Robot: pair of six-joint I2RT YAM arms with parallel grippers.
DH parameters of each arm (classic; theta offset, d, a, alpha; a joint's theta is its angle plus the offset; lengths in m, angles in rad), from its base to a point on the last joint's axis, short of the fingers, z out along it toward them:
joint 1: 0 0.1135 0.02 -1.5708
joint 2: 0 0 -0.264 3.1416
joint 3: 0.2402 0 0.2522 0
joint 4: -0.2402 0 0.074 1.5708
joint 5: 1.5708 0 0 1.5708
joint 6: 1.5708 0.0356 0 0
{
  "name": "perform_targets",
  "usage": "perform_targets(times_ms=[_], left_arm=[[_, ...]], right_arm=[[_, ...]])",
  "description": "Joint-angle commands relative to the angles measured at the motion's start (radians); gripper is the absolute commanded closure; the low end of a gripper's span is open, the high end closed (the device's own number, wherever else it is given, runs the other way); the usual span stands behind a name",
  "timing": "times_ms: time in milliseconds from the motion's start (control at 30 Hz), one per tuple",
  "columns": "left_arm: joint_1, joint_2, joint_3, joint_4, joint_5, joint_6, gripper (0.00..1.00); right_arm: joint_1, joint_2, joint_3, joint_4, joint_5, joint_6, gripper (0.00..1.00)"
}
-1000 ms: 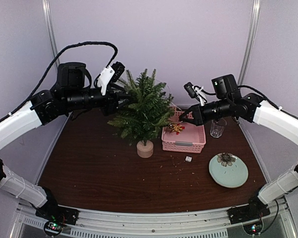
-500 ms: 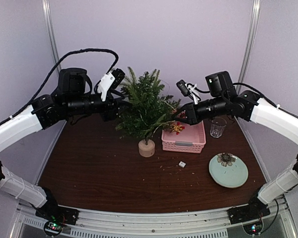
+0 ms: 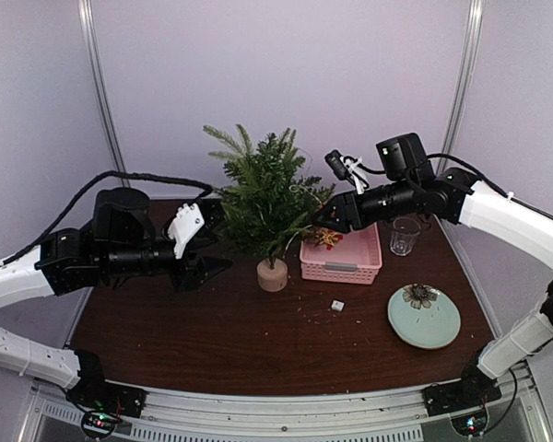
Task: Decorate the small christmas tree
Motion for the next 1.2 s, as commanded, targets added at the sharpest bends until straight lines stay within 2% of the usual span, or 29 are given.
perform_targets(times_ms=[0,133,233,400,500,633,833,967,1167], left_arm=[[0.002,-0.041,-0.053,0.045,-0.102,-0.047,0.47],[0.001,-0.045,-0.071,0.044,-0.106,-0.056,0.46],[0.002,-0.053,-0.086,0.049,-0.120,-0.069,0.46],[0.002,-0.063,-0.104,0.059,-0.134,-0.071,0.46],[0.003,-0.055,-0.107,0.067,-0.134,-0.080,0.46],[0.005,-0.031,-0.083,0.050,-0.141,-0.098,0.47],[0.025,-0.020,-0.075,0.051,-0.127,-0.145,0.47],[0.052,-0.037,-0.094,0.078,-0.109,-0.174,0.47],[0.076,-0.046,-0.095,0.079,-0.102,-0.198,0.47]], right_arm=[[0.001,-0.090,-0.011,-0.034,0.041,-0.012,0.38],[-0.006,-0.181,-0.074,-0.053,0.064,-0.016,0.14],[-0.016,-0.255,-0.136,-0.069,0.072,-0.017,0.10],[-0.015,-0.338,-0.280,-0.136,0.092,-0.111,0.23],[0.006,-0.391,-0.427,-0.037,0.151,-0.157,0.26],[0.029,-0.314,-0.487,0.001,0.282,-0.180,0.37],[0.067,-0.196,-0.525,0.096,0.292,-0.290,0.40],[0.127,-0.180,-0.640,0.307,0.275,-0.435,0.39],[0.229,-0.006,-0.632,0.379,0.380,-0.634,0.41]])
